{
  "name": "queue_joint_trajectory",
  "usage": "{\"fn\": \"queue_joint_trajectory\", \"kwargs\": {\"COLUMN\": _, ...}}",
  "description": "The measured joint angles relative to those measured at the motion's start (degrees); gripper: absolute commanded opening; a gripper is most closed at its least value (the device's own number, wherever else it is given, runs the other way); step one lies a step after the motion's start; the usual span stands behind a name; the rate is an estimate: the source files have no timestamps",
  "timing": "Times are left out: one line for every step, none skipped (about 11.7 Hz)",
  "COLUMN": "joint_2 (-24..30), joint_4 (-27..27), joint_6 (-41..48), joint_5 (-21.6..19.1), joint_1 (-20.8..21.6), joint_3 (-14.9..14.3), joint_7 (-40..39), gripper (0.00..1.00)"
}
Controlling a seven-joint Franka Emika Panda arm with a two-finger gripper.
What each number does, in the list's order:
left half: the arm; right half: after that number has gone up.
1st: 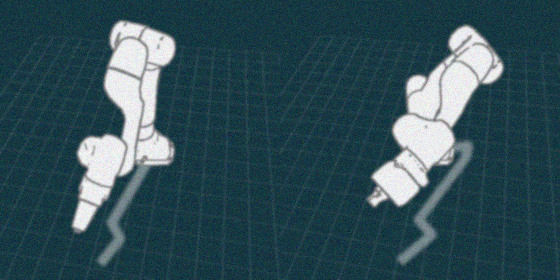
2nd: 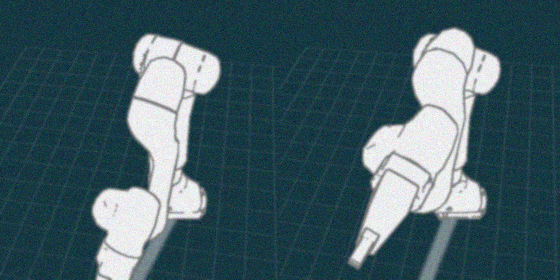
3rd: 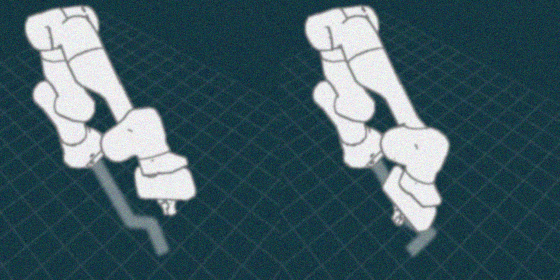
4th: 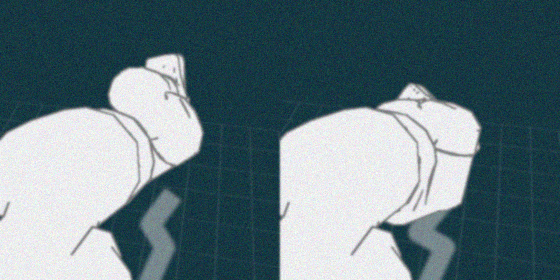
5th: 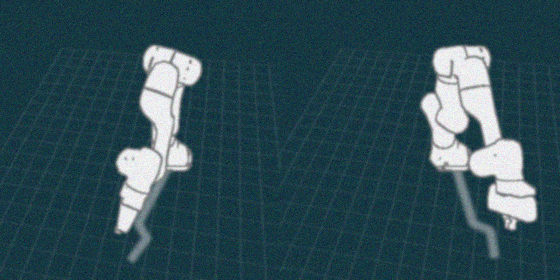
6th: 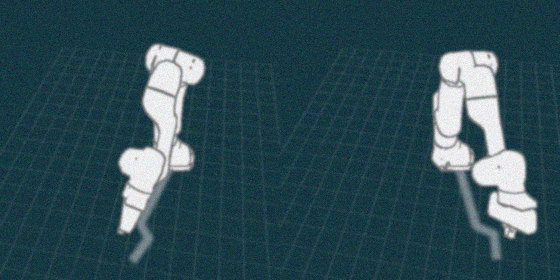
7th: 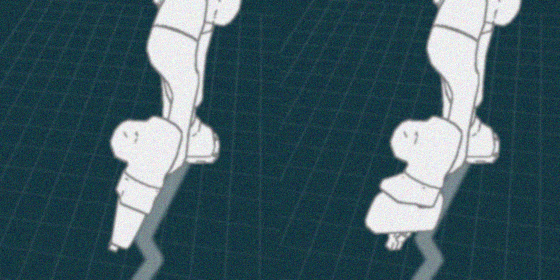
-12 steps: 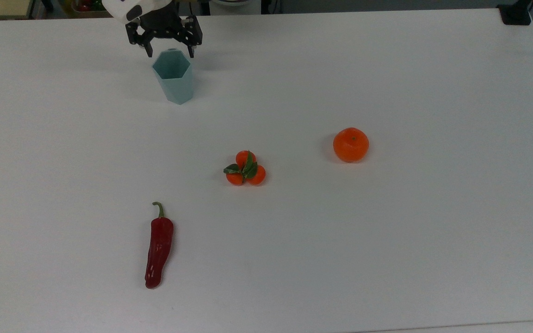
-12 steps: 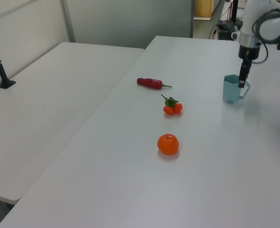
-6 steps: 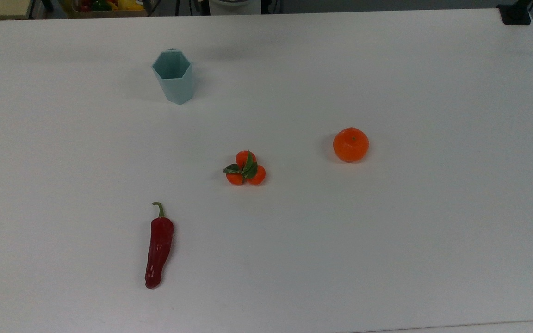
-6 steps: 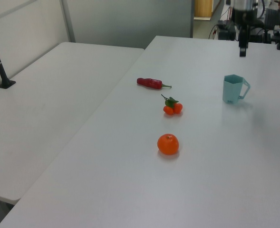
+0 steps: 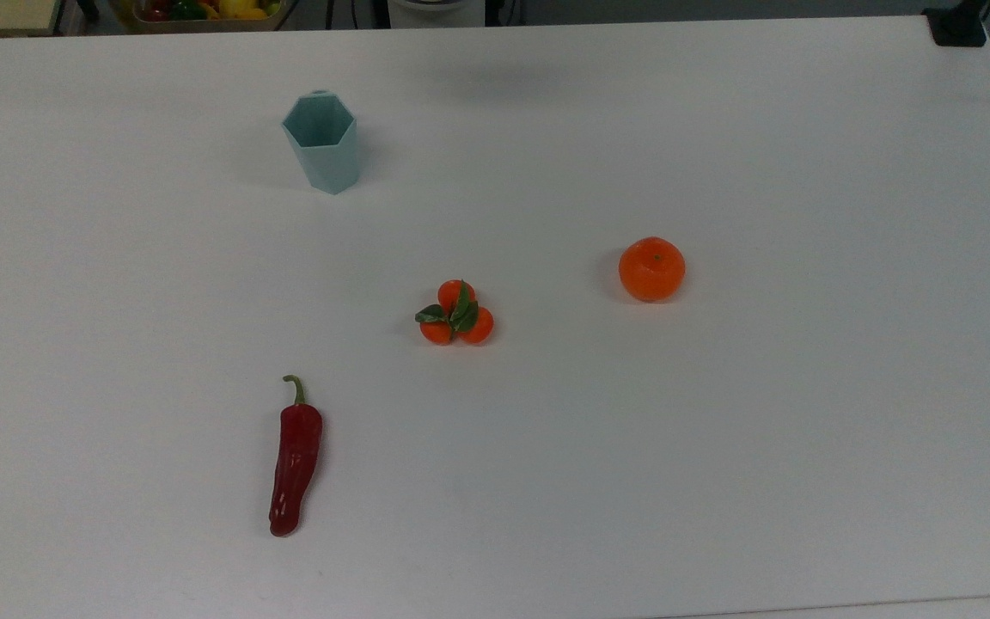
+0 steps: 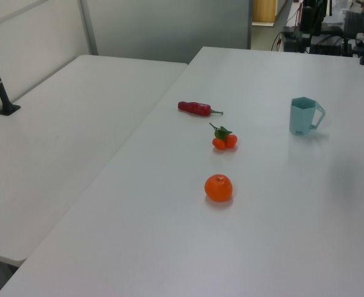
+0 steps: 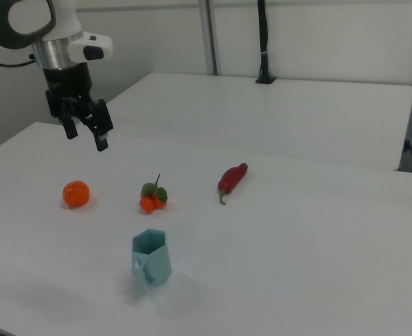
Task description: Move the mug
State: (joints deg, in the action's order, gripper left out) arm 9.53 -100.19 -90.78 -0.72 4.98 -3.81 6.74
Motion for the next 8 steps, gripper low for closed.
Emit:
{"fn": "queue_joint_trajectory", "kwargs": {"joint_2": -0.3, "joint_4": 0.7, "joint_6": 0.0, "joint_5": -1.7, "joint_1": -0.8, "joint_3": 0.3, "joint_7": 0.4, "gripper": 1.0}}
{"fn": "queue_joint_trajectory", "kwargs": {"joint_2": -1.0, "joint_4": 1.3, "joint_6": -0.8, "joint_5": -2.5, "joint_1": -1.3, "joint_3": 0.4, "joint_7": -0.1, "gripper": 1.0}}
{"fn": "queue_joint_trajectory", "kwargs": {"joint_2": -1.8, "joint_4": 1.7, "joint_6": -2.9, "joint_5": -2.7, "joint_1": -1.7, "joint_3": 0.4, "joint_7": -2.4, "gripper": 1.0}}
{"fn": "queue_joint_trajectory", "kwargs": {"joint_2": -2.7, "joint_4": 2.0, "joint_6": -5.2, "joint_5": -2.7, "joint_1": -1.9, "joint_3": 0.2, "joint_7": -5.2, "gripper": 1.0}}
{"fn": "queue_joint_trajectory", "kwargs": {"joint_2": -3.6, "joint_4": 2.2, "joint_6": -7.1, "joint_5": -2.7, "joint_1": -2.0, "joint_3": -0.1, "joint_7": -7.5, "gripper": 1.0}}
{"fn": "queue_joint_trajectory", "kwargs": {"joint_2": -4.2, "joint_4": 2.3, "joint_6": -8.5, "joint_5": -2.7, "joint_1": -2.0, "joint_3": -0.3, "joint_7": -8.6, "gripper": 1.0}}
{"fn": "queue_joint_trajectory", "kwargs": {"joint_2": -5.2, "joint_4": 2.4, "joint_6": -10.3, "joint_5": -2.7, "joint_1": -2.0, "joint_3": -0.5, "joint_7": -9.3, "gripper": 1.0}}
{"fn": "queue_joint_trajectory", "kwargs": {"joint_2": -6.1, "joint_4": 2.4, "joint_6": -11.3, "joint_5": -2.7, "joint_1": -2.0, "joint_3": -0.5, "joint_7": -9.7, "gripper": 1.0}}
